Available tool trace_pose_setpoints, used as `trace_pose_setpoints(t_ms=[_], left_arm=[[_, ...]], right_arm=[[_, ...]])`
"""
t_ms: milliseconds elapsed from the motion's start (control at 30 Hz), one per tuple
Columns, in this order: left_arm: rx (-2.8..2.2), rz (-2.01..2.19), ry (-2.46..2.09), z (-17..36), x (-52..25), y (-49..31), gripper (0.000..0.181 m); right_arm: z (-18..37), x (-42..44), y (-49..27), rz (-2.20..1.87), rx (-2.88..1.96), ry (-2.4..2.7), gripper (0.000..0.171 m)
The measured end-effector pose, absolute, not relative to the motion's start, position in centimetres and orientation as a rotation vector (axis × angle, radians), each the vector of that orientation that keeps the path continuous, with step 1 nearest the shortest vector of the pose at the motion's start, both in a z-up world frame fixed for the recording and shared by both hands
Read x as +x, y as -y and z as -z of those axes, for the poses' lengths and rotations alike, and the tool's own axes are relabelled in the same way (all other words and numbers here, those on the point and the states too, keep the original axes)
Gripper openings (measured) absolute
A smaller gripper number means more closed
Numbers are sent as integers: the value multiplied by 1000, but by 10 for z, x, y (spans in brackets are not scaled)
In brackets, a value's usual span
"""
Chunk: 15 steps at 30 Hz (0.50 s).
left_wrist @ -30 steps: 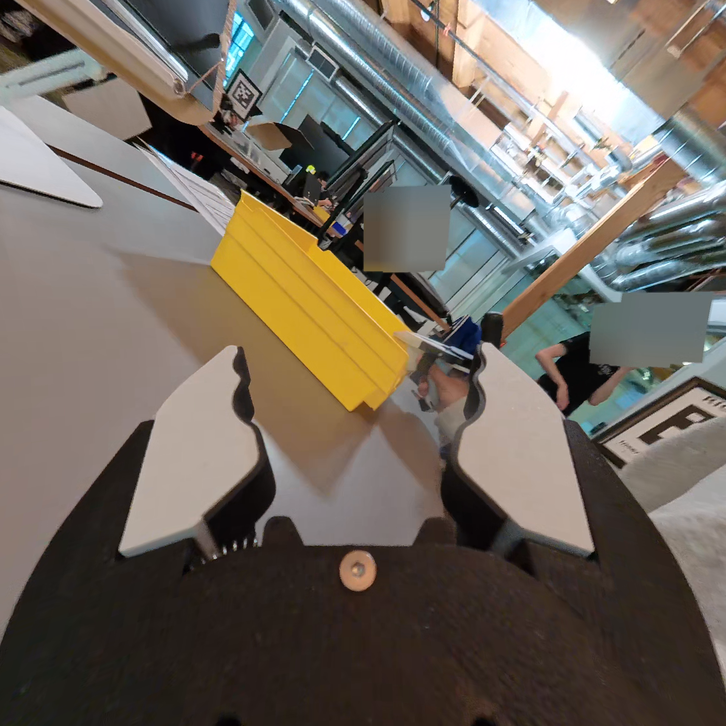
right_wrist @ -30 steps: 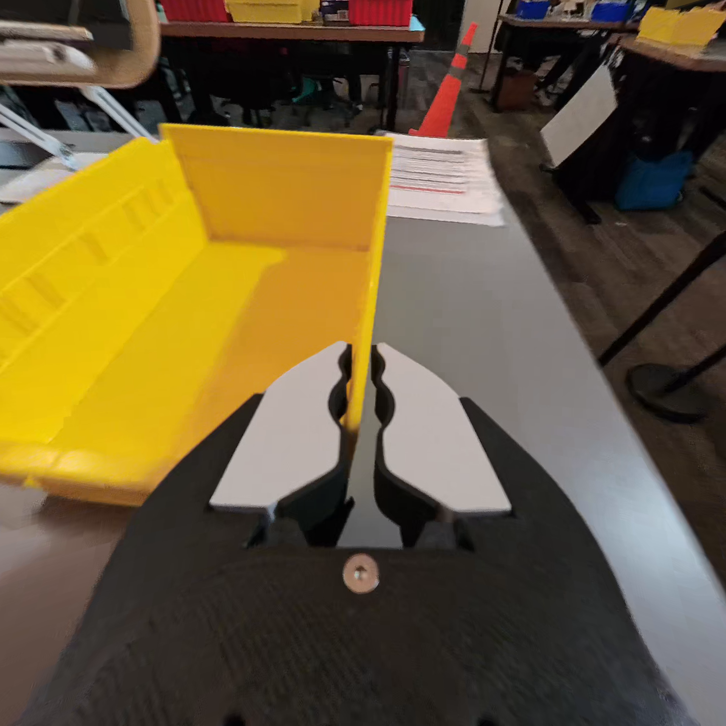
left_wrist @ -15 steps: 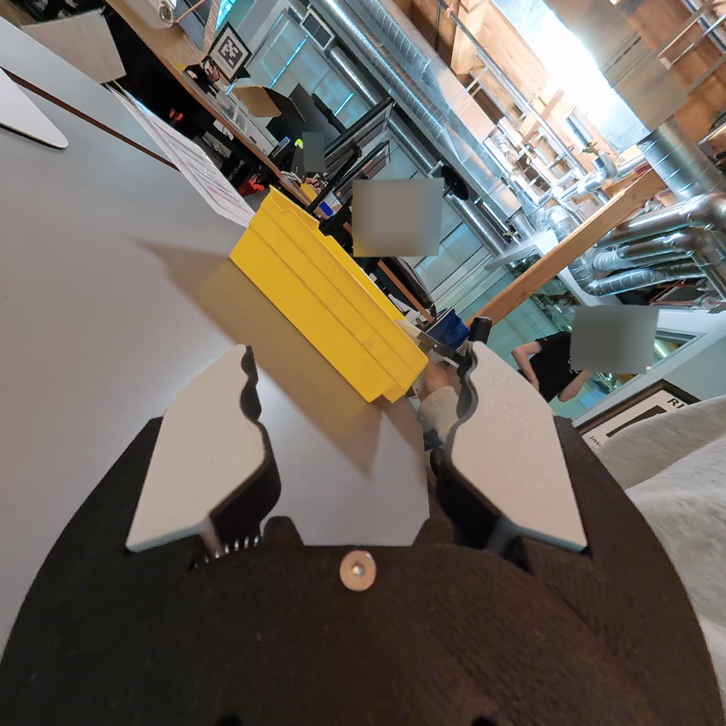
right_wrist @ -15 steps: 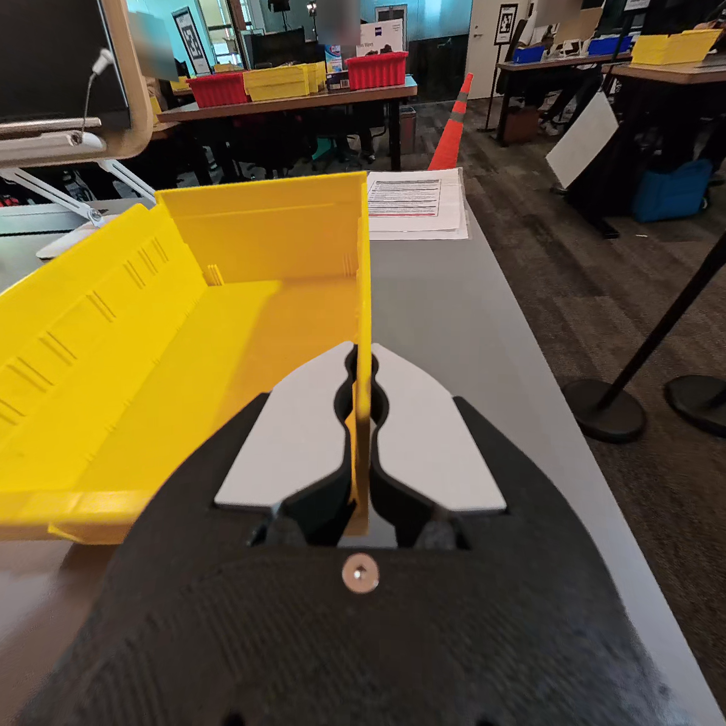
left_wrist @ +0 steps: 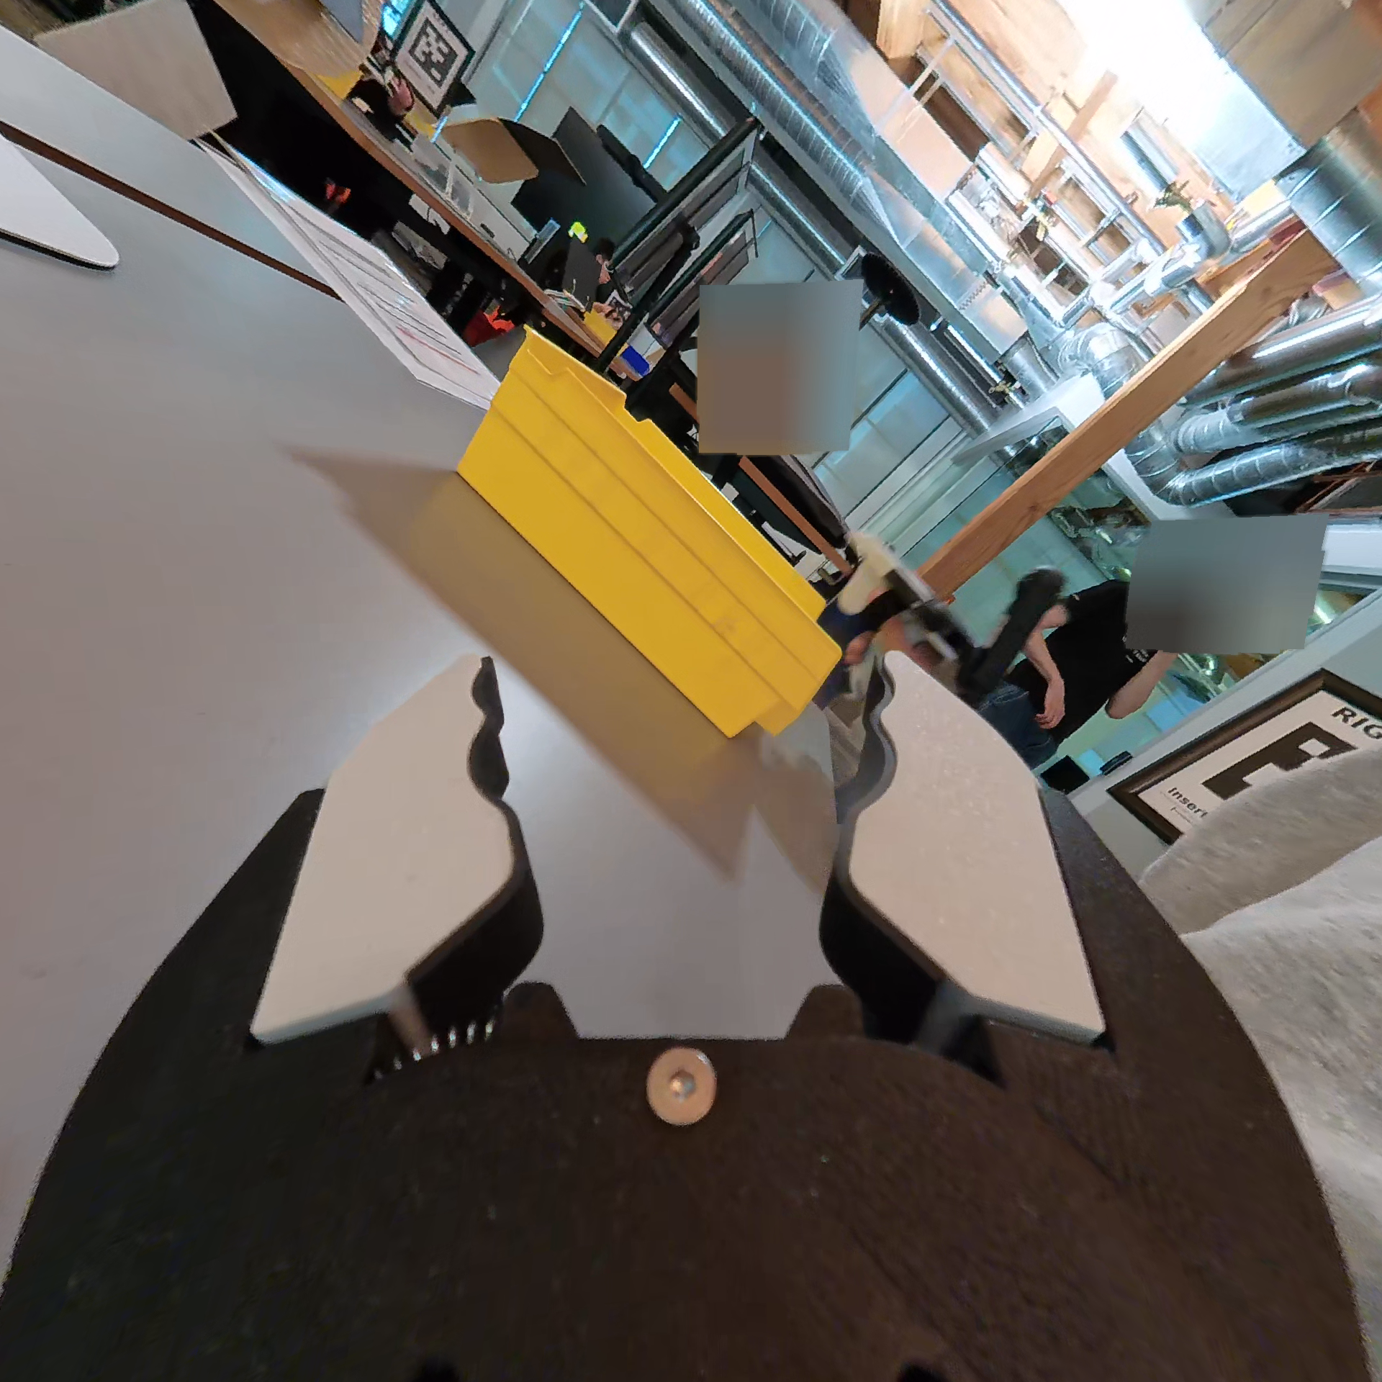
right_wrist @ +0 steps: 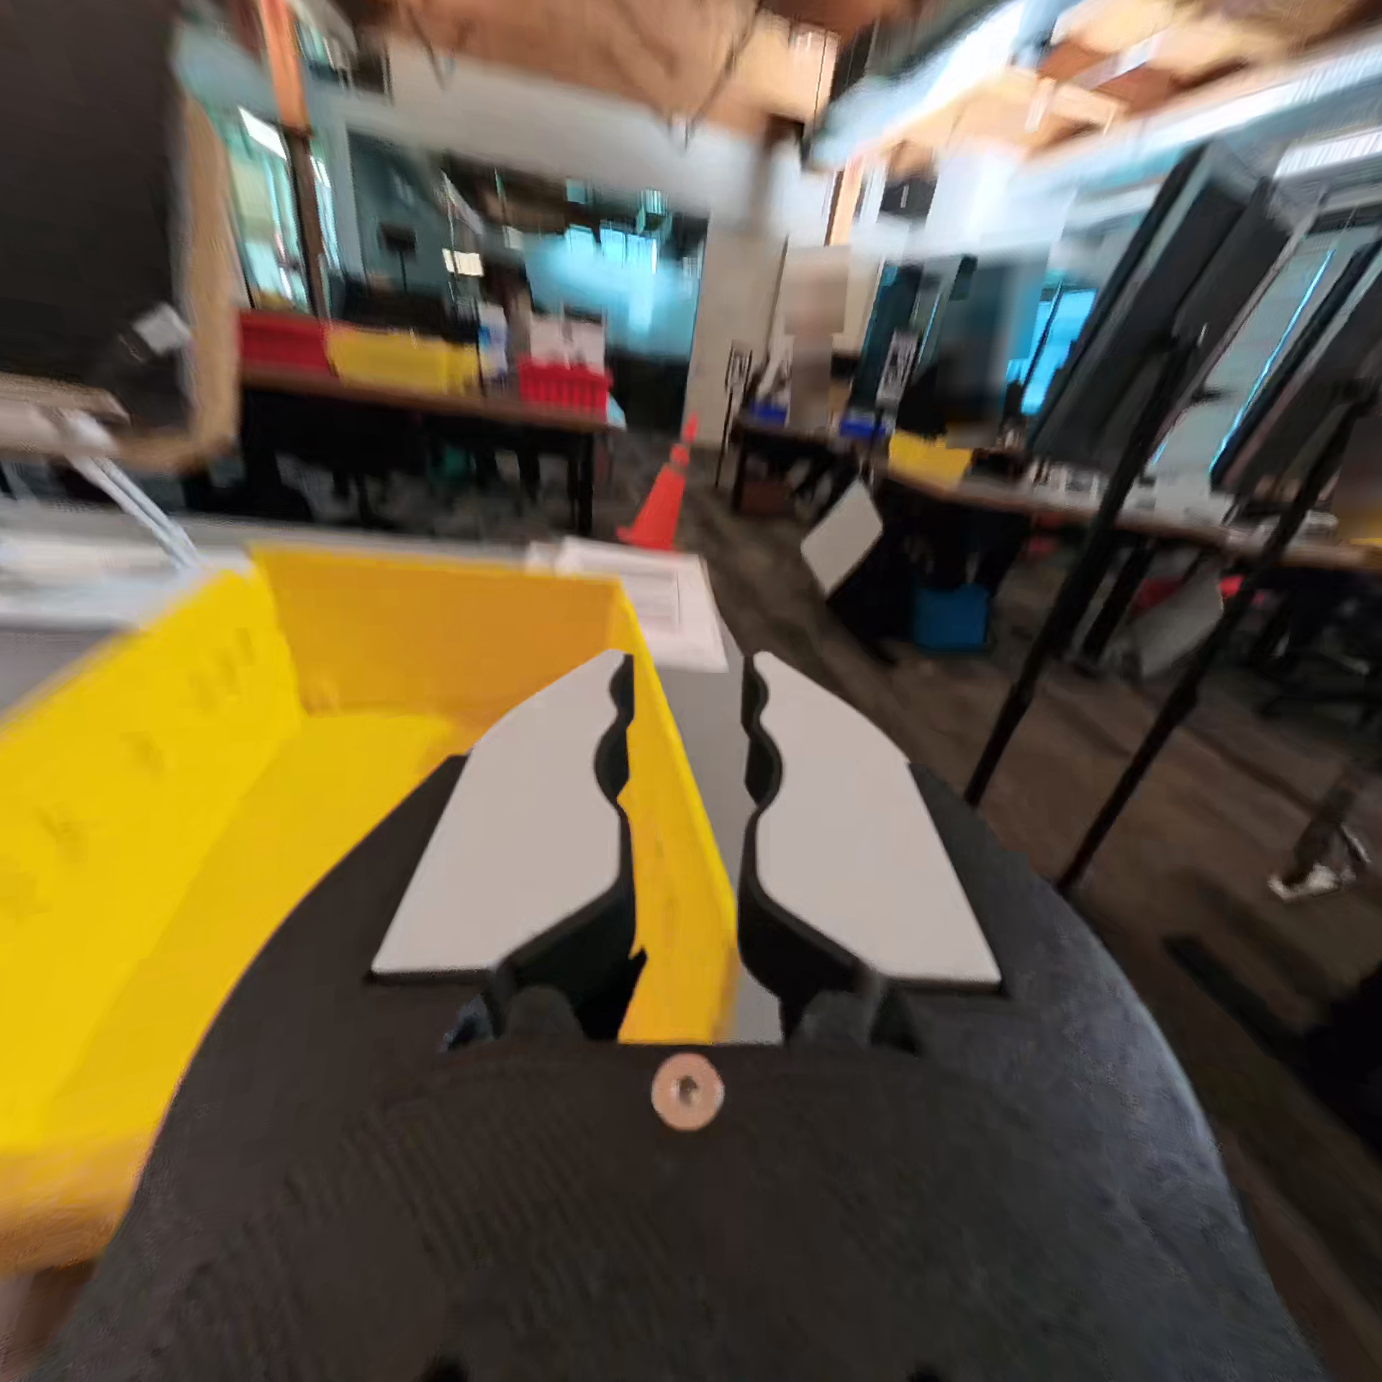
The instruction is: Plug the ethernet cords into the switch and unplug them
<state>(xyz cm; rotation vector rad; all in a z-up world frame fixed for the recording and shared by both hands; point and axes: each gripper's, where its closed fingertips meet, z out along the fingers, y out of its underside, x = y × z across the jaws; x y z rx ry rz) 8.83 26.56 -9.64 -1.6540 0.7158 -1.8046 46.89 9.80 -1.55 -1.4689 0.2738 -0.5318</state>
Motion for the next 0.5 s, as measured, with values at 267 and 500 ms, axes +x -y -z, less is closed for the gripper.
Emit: trace_pose_setpoints(t_ms=[267,500], left_arm=[[-1711,1807,-738,110,95,-266,82],[-1679,1767,-844,108,92,-256,63]], right_arm=[[20,184,-225,-449,-1395,58,0],[87,109,-248,-941,-1657,150,17]])
